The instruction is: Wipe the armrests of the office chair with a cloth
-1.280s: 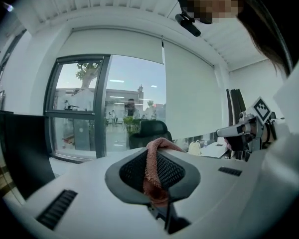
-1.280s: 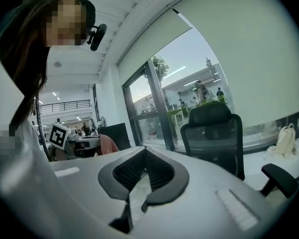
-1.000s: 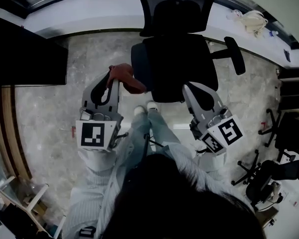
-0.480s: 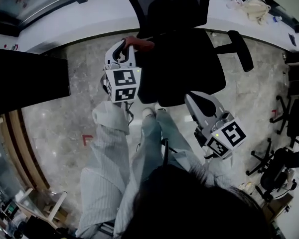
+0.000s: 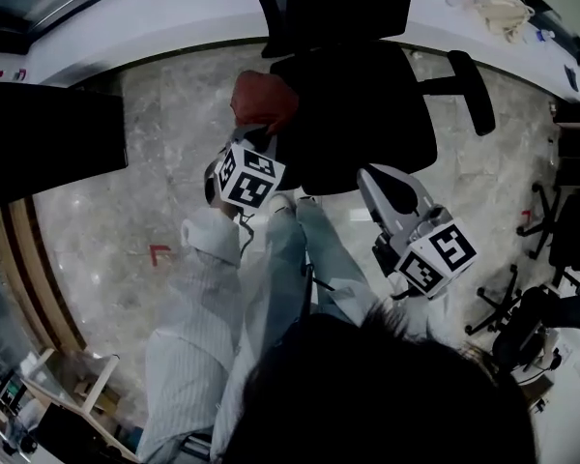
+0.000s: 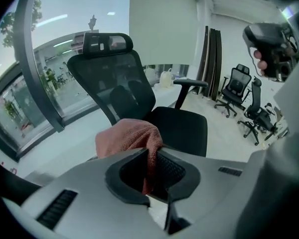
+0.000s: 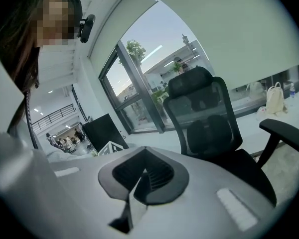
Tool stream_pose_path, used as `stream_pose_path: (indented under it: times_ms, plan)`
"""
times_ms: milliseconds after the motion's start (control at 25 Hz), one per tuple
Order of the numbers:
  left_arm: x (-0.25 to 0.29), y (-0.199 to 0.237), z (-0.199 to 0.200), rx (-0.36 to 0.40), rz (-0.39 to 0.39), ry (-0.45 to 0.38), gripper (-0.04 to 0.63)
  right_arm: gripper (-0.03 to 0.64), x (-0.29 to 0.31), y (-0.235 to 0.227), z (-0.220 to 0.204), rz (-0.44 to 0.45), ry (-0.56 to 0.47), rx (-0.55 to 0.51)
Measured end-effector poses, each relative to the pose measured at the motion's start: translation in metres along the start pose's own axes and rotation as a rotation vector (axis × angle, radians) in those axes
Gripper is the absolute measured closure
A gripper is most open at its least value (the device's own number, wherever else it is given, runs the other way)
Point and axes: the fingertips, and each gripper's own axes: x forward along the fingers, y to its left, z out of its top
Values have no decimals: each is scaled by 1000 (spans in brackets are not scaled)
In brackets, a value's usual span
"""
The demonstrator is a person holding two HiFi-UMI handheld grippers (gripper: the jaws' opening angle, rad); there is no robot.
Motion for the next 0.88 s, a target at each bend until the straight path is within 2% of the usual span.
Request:
stream_pose_path:
  times_ms: [320,560,720,880]
  plan:
    - [-34,-73,-37,33,-37,1,565,615,-1,13,6,37,-16,14]
    - [-55,-110,-59,-15,-60,0,565,615,-4,24,13,62,-18,1]
    - [-53,-106,-54,-27,-63,-1,565,615,-3,26,10,69,-13,5]
    - [-40,-66,-32,-70,-45,-26,565,615,2,19,2,57,16,18]
